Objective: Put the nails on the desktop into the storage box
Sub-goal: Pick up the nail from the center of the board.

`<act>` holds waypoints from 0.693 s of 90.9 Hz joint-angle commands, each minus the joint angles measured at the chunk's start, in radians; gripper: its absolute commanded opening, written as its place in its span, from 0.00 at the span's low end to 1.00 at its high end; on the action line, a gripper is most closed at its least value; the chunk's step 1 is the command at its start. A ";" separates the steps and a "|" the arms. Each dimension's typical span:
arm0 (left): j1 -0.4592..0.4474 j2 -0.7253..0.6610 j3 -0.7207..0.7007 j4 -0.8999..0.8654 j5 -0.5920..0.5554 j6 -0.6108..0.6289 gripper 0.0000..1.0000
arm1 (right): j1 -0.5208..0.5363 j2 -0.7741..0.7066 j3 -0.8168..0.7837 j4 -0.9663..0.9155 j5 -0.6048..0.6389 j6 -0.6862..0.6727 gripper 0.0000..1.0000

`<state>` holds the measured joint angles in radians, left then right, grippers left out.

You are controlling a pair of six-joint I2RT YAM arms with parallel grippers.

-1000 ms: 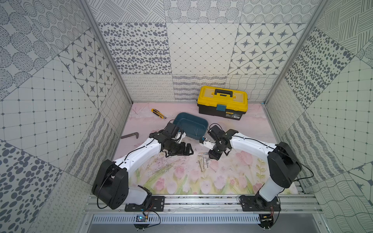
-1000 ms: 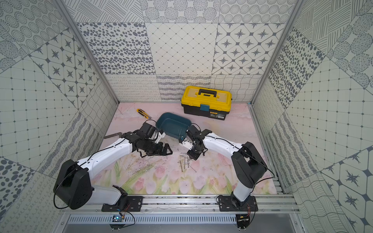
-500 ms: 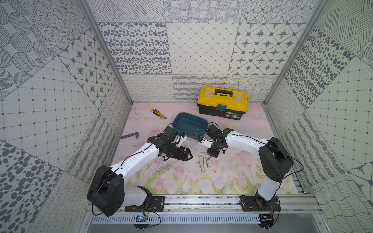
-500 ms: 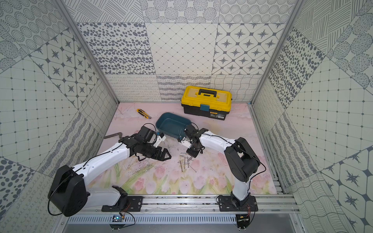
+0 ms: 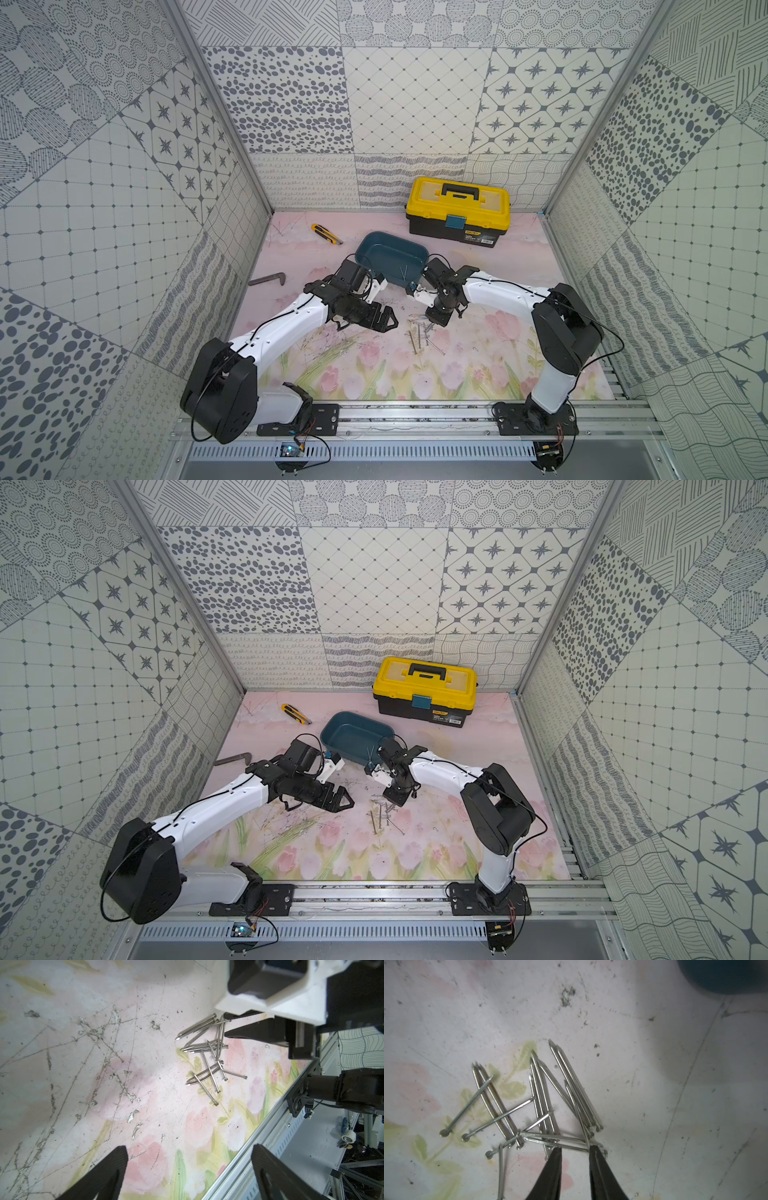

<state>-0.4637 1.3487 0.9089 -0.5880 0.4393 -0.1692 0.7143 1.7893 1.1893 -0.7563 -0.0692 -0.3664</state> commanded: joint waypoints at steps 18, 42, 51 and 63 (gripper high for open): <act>-0.002 0.005 0.016 0.003 0.014 0.039 0.99 | 0.007 0.056 -0.006 0.032 0.038 0.023 0.31; -0.001 0.007 0.017 -0.006 0.004 0.035 1.00 | 0.010 0.065 -0.002 0.035 0.059 0.028 0.19; -0.001 0.006 0.015 -0.004 0.004 0.033 1.00 | 0.010 0.045 -0.013 0.034 0.070 0.025 0.09; -0.002 -0.002 0.010 0.012 0.004 0.020 1.00 | 0.015 -0.002 -0.030 0.033 0.075 0.016 0.01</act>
<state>-0.4637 1.3506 0.9154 -0.5892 0.4381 -0.1547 0.7197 1.8336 1.1831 -0.7322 -0.0124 -0.3477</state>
